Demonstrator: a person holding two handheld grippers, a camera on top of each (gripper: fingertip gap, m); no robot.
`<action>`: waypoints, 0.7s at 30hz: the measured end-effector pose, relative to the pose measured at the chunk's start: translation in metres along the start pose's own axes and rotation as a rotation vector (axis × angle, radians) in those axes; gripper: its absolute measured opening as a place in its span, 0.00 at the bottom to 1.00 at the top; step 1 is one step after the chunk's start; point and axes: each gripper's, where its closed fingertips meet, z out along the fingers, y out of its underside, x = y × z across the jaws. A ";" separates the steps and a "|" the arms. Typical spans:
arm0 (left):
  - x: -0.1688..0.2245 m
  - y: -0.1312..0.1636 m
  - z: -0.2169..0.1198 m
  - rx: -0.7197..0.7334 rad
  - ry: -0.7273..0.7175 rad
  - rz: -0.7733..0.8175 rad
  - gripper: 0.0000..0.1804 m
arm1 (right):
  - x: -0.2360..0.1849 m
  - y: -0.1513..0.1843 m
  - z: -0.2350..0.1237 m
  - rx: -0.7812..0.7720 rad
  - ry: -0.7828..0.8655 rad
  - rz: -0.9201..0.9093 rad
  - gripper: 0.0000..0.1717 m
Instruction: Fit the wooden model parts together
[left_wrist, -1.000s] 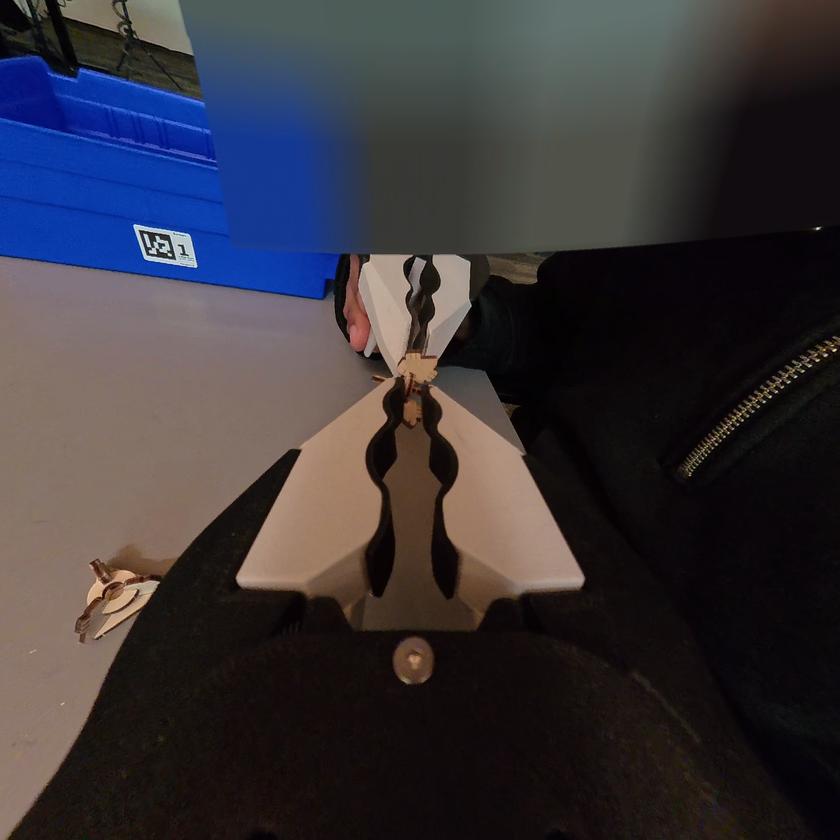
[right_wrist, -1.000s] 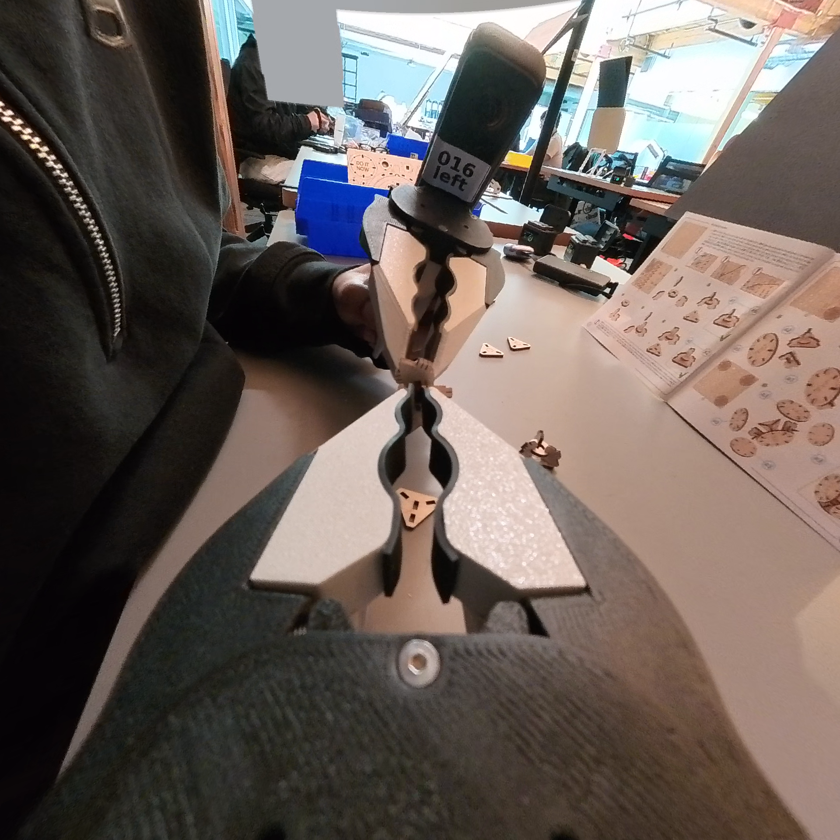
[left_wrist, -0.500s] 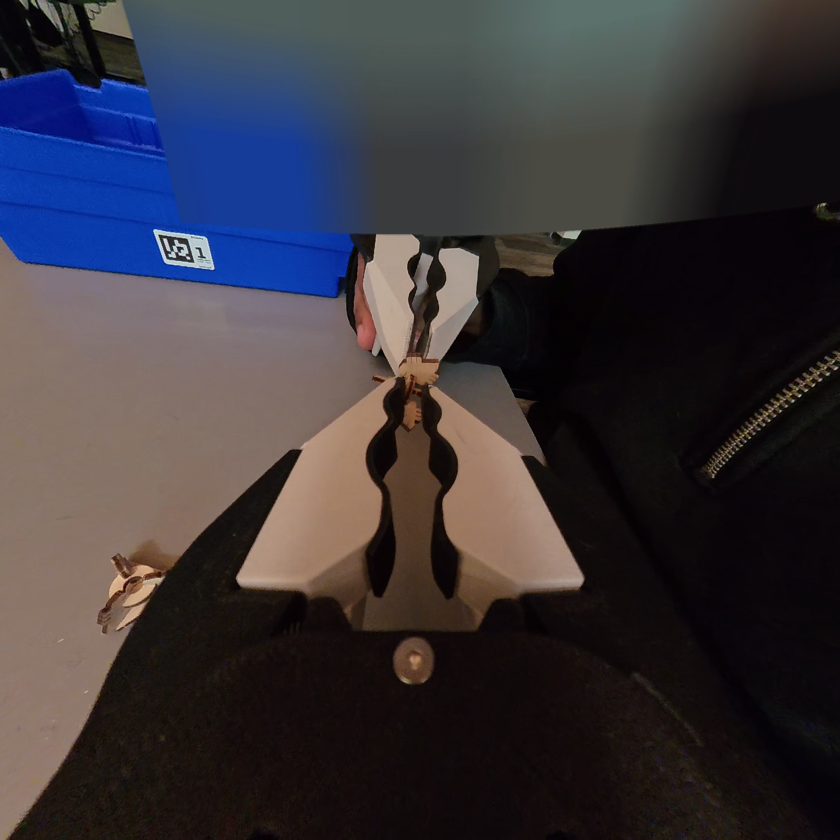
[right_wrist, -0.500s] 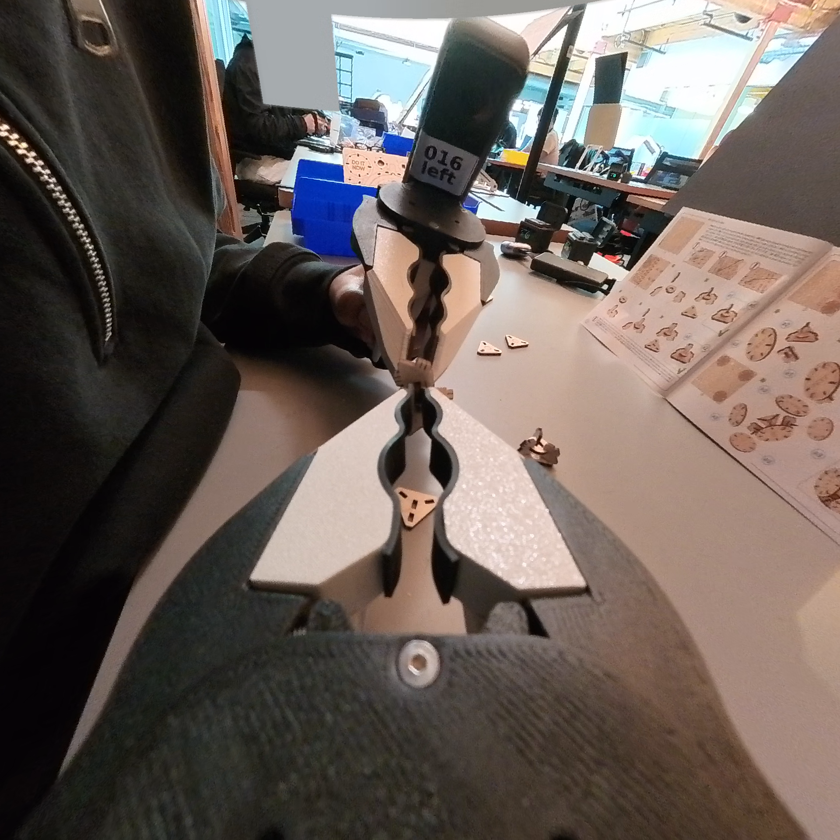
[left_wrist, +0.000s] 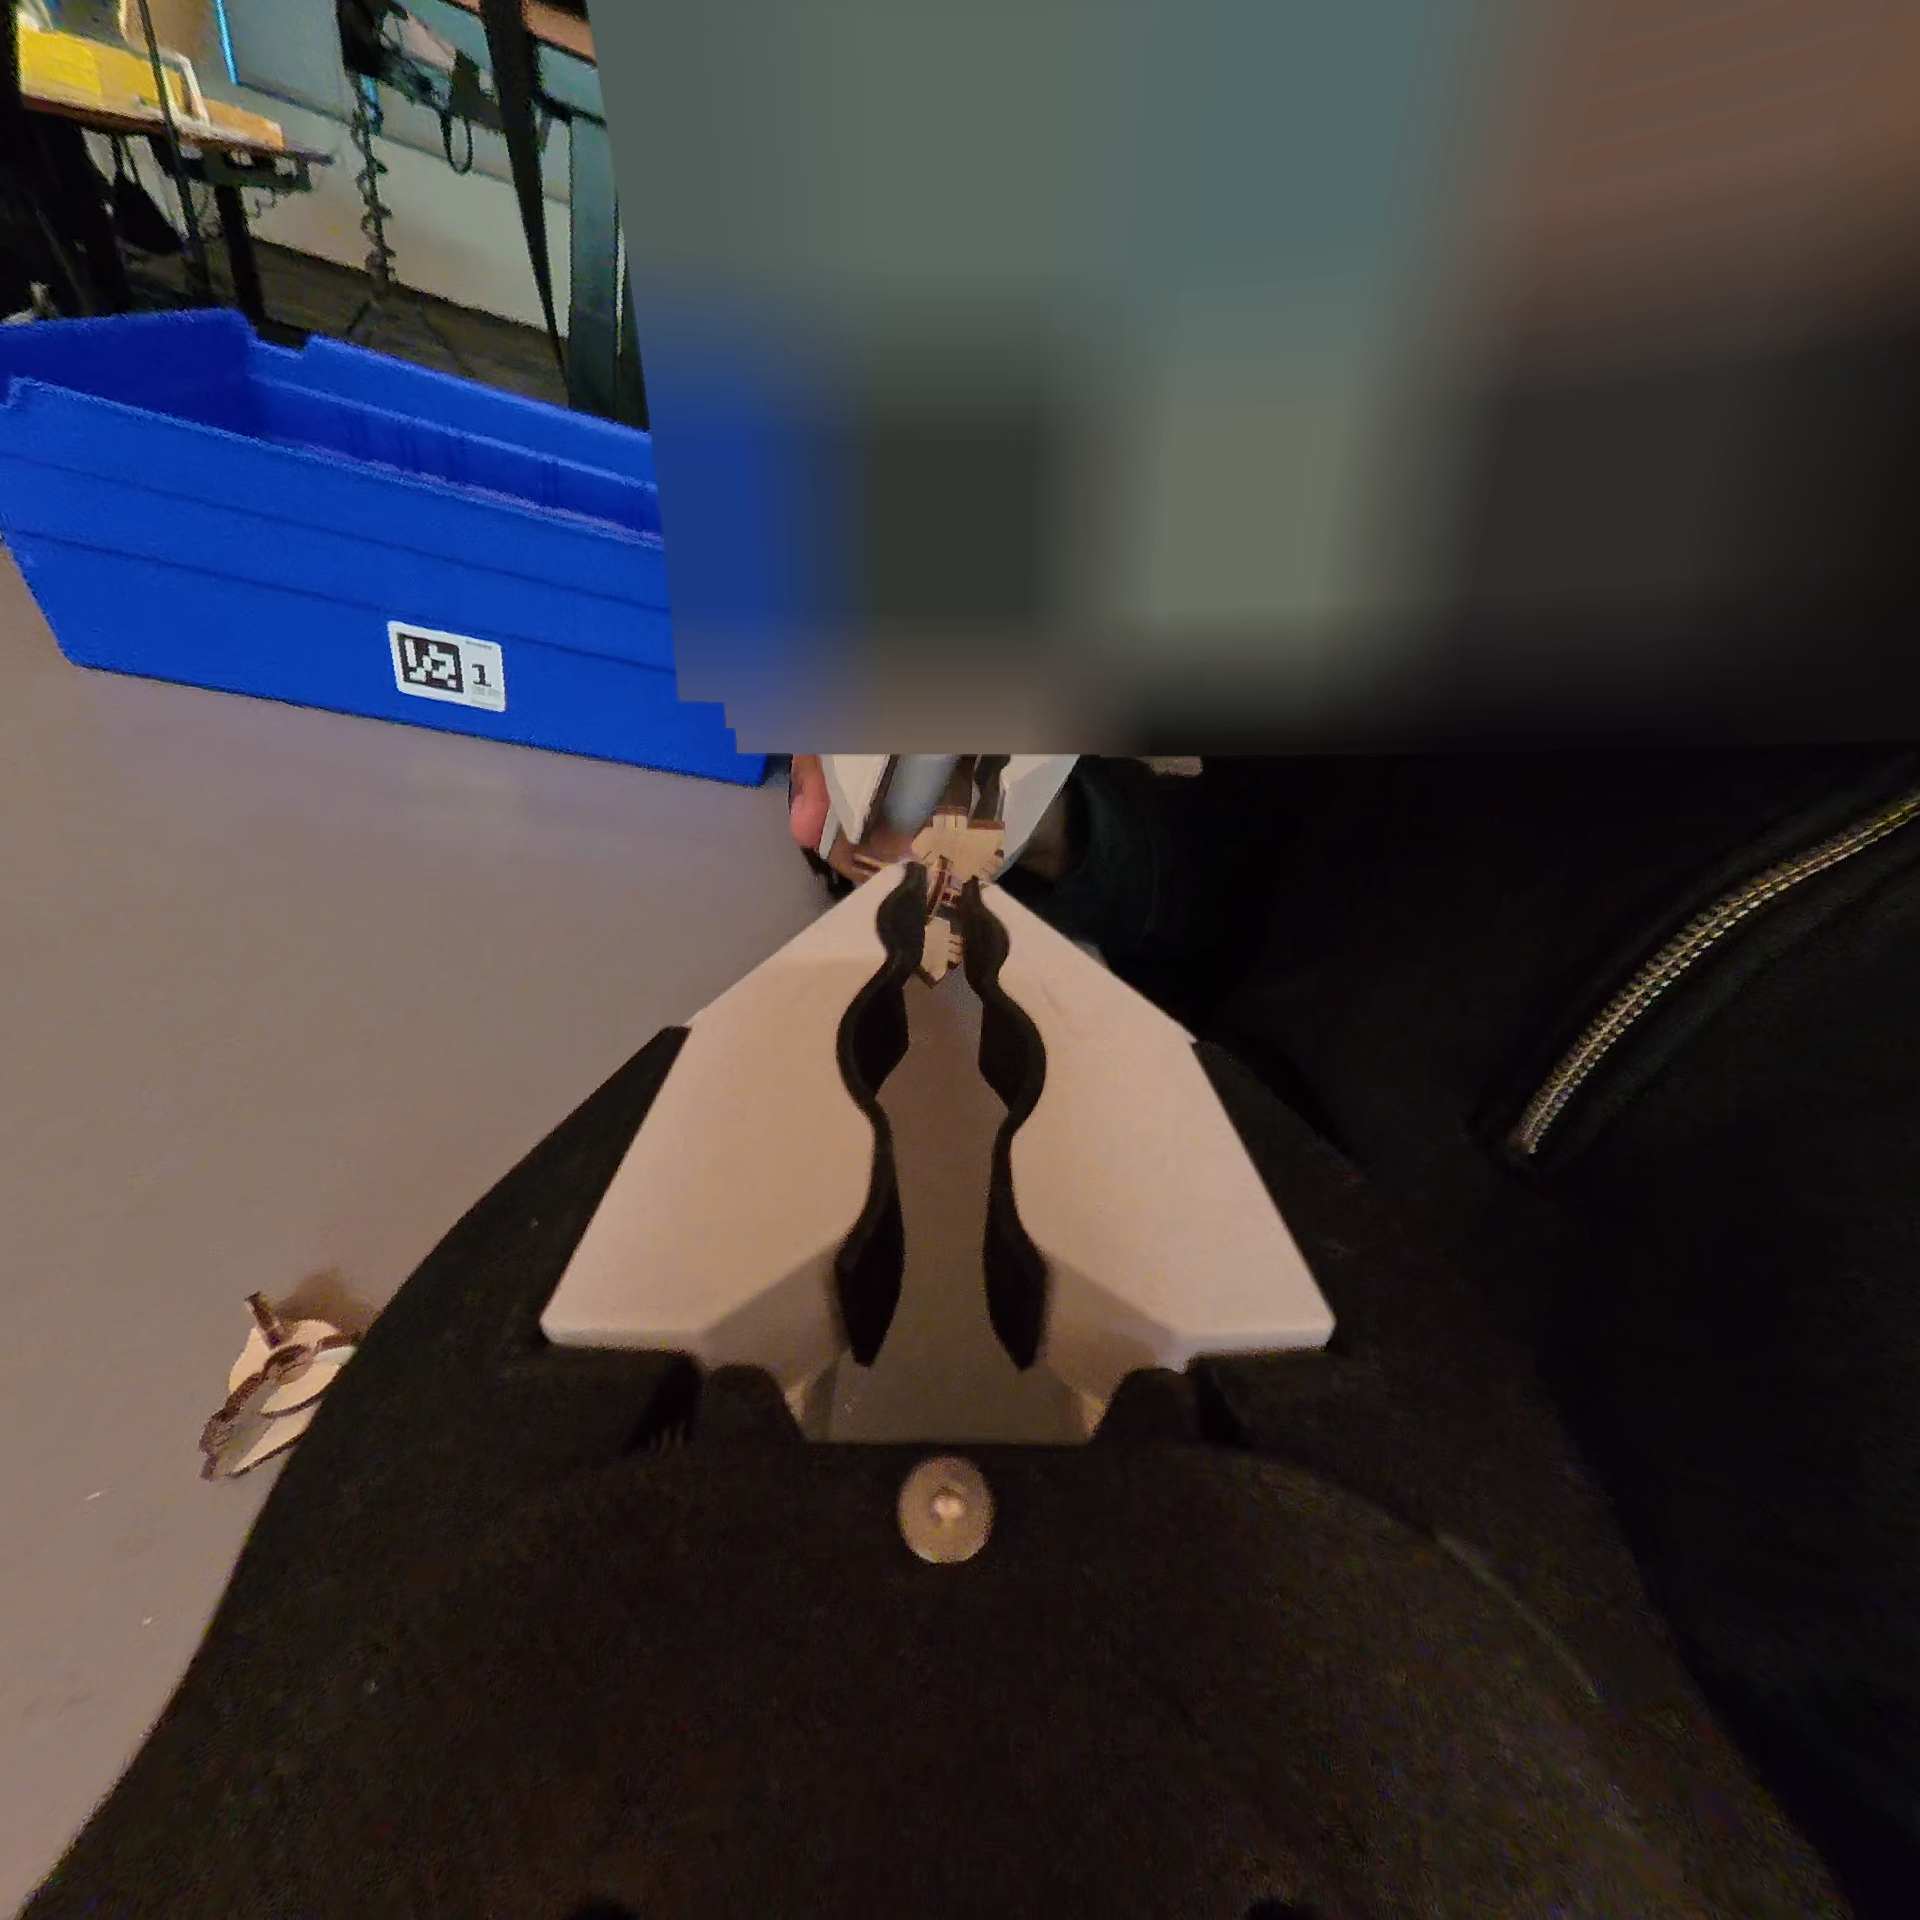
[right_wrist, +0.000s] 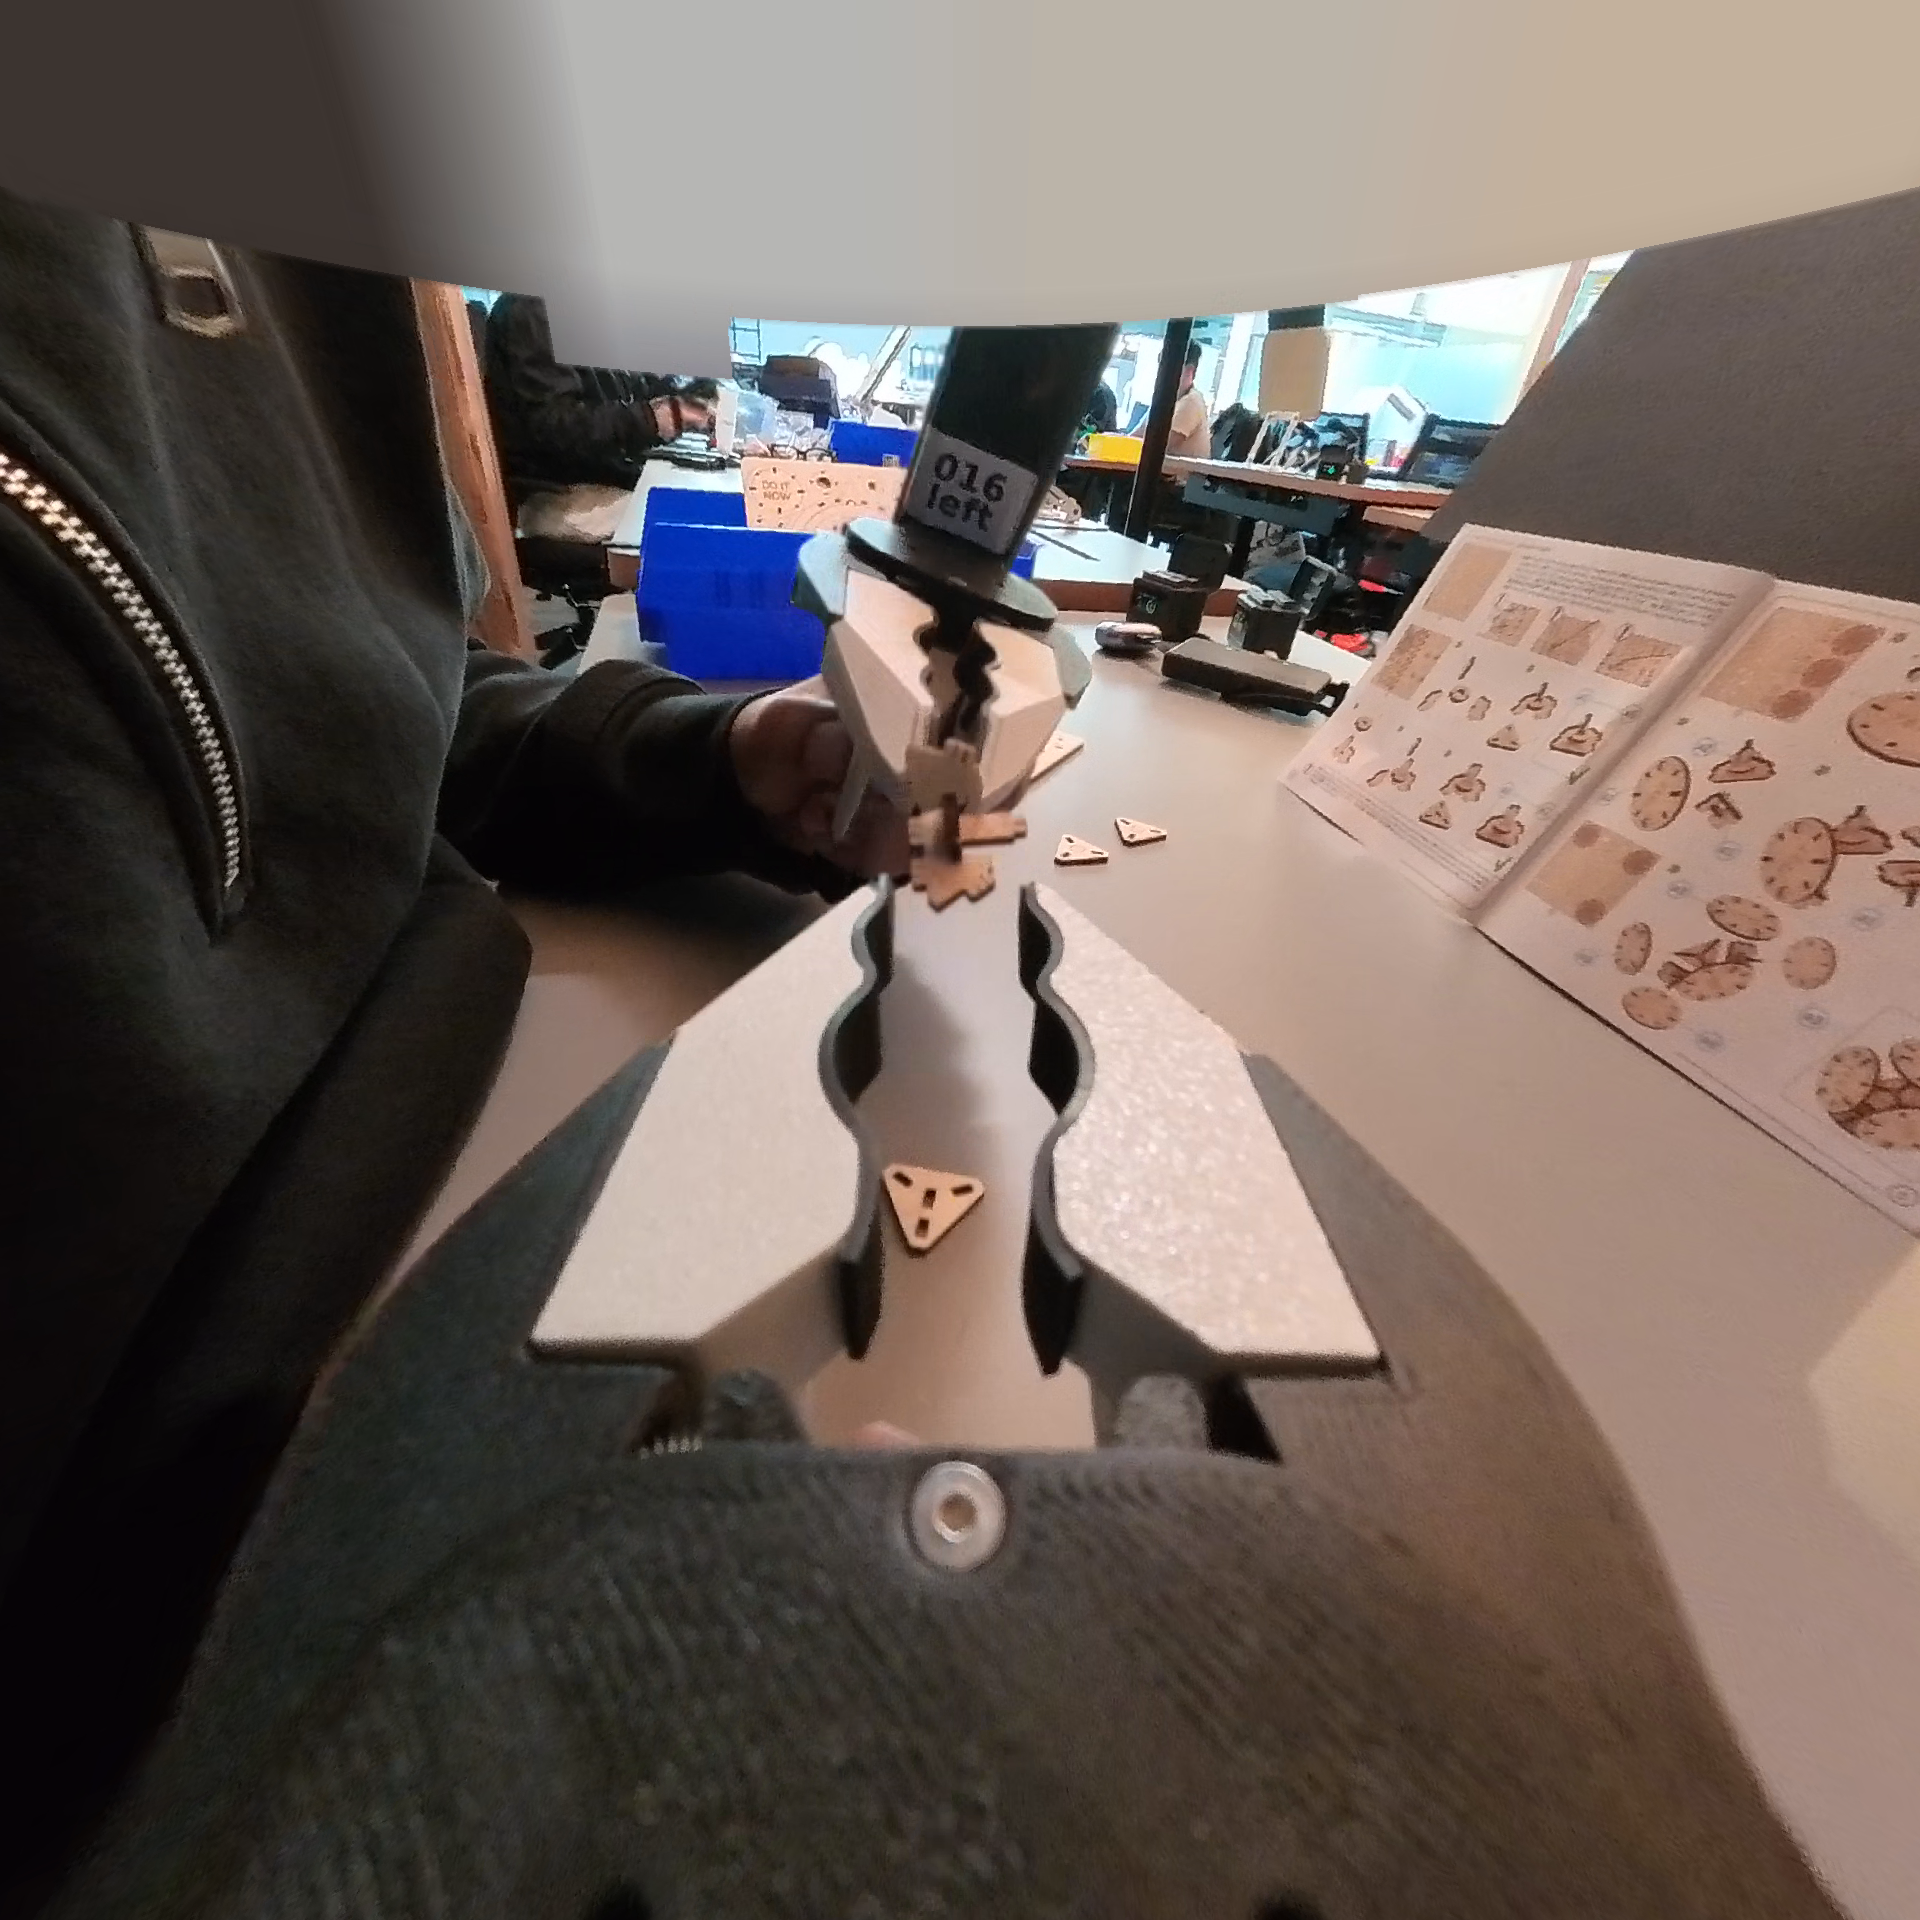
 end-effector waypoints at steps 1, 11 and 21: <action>0.000 -0.003 -0.002 0.025 0.014 -0.018 0.02 | 0.000 0.000 0.000 0.001 -0.001 0.007 0.14; -0.001 -0.018 -0.014 0.175 0.108 -0.146 0.02 | -0.001 0.000 0.000 0.001 0.000 0.012 0.14; -0.001 -0.017 -0.013 0.172 0.115 -0.151 0.02 | 0.003 0.000 0.000 0.009 0.002 0.058 0.14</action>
